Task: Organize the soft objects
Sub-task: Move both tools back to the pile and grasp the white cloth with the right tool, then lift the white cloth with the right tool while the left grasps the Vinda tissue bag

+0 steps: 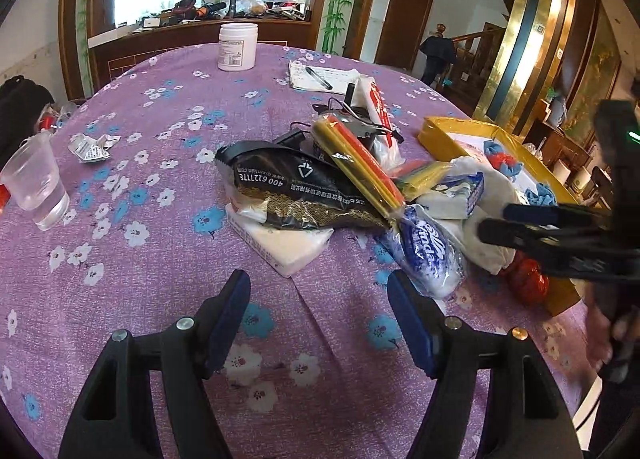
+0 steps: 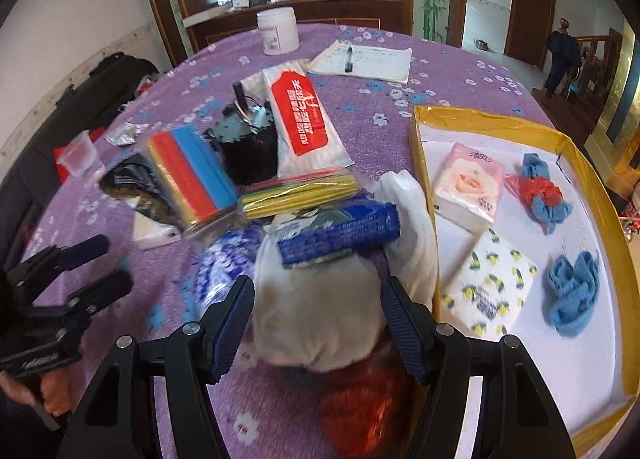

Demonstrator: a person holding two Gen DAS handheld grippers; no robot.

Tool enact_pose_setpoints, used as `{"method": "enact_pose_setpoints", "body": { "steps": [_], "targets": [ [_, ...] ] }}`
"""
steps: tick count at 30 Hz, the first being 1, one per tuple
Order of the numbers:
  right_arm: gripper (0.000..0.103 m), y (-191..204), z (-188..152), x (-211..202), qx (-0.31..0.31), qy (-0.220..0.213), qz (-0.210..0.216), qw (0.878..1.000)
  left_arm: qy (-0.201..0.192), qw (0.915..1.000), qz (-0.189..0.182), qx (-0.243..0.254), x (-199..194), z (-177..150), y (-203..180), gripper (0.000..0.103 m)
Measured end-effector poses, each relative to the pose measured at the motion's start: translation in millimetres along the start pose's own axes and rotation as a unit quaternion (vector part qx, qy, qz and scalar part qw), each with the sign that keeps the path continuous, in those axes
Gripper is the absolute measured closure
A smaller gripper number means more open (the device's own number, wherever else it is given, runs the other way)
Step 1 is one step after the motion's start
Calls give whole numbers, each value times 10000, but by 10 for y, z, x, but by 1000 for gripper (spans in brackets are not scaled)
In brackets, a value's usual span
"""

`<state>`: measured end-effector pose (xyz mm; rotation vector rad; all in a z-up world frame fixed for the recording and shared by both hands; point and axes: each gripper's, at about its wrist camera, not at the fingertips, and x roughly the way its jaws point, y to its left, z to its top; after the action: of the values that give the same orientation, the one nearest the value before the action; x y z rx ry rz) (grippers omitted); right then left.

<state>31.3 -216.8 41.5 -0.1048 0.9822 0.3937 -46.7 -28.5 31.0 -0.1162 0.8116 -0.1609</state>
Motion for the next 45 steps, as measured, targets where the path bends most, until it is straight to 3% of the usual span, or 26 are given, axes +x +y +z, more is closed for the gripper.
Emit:
{"method": "enact_pose_setpoints", "body": {
  "steps": [4, 6, 7, 8, 10, 18, 25, 28, 29, 30, 31, 32, 39, 45],
  "targets": [
    [36, -16, 41, 227, 26, 283, -51, 9996, -20, 9999, -135, 11, -12, -15, 5, 33],
    [78, 57, 4, 230, -113, 309, -77, 9994, -15, 9998, -195, -21, -11, -14, 18, 33],
    [90, 110, -20, 203, -228, 294, -60, 9993, 3, 9997, -235, -34, -4, -10, 25, 33],
    [92, 162, -51, 181, -296, 351, 181, 9988, 24, 9996, -265, -38, 4, -7, 28, 33],
    [92, 279, -144, 110, -528, 336, 315, 9975, 57, 9995, -295, -27, 19, -6, 29, 33],
    [92, 345, -583, -357, -905, 48, 1516, 9843, 134, 9993, -308, 142, 34, 4, -44, 33],
    [92, 154, -885, -381, -777, 183, 1432, 9865, 359, 9960, -450, 680, 93, 56, -415, 33],
    [91, 115, -963, -409, -700, 112, 1465, 9867, 488, 9932, -306, 1016, 193, 67, -624, 33],
    [91, 111, -979, -418, -705, 94, 1449, 9869, 539, 9925, -223, 1076, 236, 71, -667, 37],
    [91, 111, -978, -414, -714, 81, 1429, 9871, 633, 9914, -165, 1137, 305, 78, -716, 51],
    [91, 102, -962, -392, -719, 72, 1414, 9873, 724, 9906, -165, 1145, 358, 81, -733, 58],
    [91, 106, -967, -391, -707, 66, 1414, 9874, 784, 9904, -143, 1133, 404, 88, -743, 60],
    [91, 155, -998, -389, -717, -14, 1298, 9889, 906, 9899, -165, 1079, 539, 97, -748, 52],
    [91, 181, -1003, -399, -748, -23, 1199, 9900, 886, 9905, -171, 1039, 539, 96, -736, 52]
  ]
}}
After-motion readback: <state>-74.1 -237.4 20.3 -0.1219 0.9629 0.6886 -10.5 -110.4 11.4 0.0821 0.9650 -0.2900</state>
